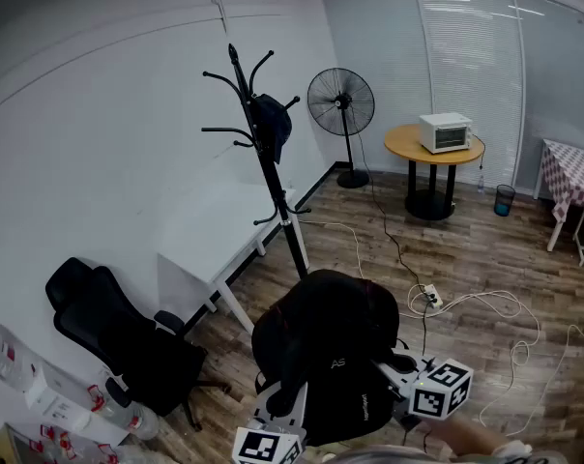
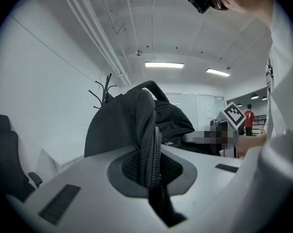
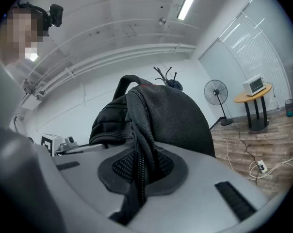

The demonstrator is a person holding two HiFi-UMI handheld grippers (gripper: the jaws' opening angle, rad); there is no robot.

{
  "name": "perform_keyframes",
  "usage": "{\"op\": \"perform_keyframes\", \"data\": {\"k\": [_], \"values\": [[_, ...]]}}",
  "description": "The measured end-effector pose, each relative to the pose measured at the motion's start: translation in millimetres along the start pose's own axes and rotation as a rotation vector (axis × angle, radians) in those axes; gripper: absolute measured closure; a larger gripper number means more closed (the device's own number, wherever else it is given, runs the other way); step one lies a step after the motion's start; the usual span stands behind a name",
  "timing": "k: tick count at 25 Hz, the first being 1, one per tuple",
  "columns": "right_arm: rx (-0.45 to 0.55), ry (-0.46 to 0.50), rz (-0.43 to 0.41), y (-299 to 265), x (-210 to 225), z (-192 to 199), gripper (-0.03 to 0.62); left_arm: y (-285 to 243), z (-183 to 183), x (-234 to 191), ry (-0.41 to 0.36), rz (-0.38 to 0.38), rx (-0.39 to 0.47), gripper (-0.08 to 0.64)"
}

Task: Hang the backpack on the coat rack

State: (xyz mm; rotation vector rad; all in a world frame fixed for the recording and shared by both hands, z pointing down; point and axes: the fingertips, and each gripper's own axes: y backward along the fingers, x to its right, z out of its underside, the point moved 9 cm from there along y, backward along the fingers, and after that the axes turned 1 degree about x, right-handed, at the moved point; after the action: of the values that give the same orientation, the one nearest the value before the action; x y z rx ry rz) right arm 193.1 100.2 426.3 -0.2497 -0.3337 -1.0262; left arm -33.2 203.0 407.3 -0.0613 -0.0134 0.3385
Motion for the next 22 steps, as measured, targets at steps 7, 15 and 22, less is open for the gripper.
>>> {"op": "perform_keyframes", "data": {"k": [7, 15, 22], "values": [[-0.011, -0.001, -0.015, 15, 11, -6, 0.565, -7, -2, 19, -0.003, -0.019, 0.003, 0.537], [-0.036, 0.002, -0.047, 20, 31, -20, 0.564, -22, -7, 36, 0.015, -0.069, 0.007, 0.538], [-0.061, 0.047, -0.117, 15, 42, -45, 0.565, -33, -19, 42, 0.006, -0.129, 0.034, 0.537]]}}
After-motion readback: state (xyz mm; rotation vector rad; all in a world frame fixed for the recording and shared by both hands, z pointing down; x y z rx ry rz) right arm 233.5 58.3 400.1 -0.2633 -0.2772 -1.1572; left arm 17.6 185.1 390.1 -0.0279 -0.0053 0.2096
